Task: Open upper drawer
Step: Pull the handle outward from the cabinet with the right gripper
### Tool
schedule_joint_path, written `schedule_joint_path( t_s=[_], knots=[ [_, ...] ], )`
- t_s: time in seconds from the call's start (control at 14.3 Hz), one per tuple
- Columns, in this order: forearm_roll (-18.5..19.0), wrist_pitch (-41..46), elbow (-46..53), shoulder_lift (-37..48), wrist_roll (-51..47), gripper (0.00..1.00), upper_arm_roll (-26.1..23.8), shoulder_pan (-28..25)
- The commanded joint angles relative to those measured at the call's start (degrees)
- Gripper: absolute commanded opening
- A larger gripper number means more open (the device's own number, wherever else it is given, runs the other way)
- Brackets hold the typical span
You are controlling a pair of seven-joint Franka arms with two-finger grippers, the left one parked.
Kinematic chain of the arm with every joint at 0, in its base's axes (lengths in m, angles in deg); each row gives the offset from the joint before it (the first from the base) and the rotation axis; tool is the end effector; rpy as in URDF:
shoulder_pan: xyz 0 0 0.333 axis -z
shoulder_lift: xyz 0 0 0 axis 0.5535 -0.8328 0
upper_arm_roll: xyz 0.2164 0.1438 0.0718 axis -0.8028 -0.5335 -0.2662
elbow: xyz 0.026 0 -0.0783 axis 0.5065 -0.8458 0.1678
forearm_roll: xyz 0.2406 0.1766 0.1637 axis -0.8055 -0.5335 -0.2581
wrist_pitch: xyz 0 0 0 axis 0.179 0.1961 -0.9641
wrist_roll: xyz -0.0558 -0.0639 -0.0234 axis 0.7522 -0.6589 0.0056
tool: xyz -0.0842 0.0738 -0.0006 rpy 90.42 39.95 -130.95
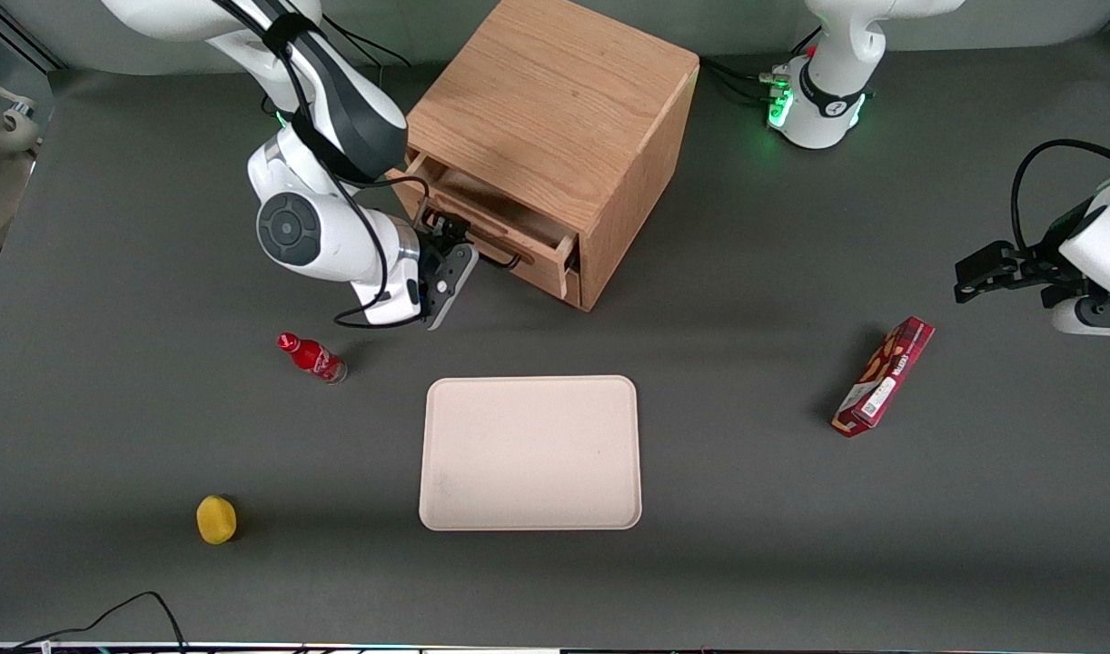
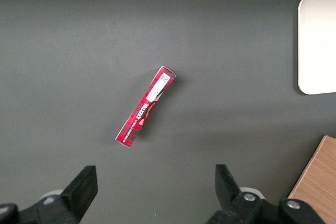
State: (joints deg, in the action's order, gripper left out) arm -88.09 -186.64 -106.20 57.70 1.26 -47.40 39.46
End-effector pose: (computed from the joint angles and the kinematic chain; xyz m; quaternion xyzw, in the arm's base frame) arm 0.4617 0.2817 0.3602 -0.8824 -0.4275 0.0867 0.1765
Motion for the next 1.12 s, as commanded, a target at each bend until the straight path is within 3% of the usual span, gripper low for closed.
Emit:
schedule_joint_path(
  t_s=[0.0,0.49,1.05],
  knots=[
    [1.77,0.28,3.23,-2.65,0.73,1.0,0.72,-0.14],
    [7.22,2.81,8.67,-5.99,0.64,1.0,2.22,-0.14],
    [9.95,4.76,13.34,-9.42,0.73,1.0,3.45,-0.14]
  ],
)
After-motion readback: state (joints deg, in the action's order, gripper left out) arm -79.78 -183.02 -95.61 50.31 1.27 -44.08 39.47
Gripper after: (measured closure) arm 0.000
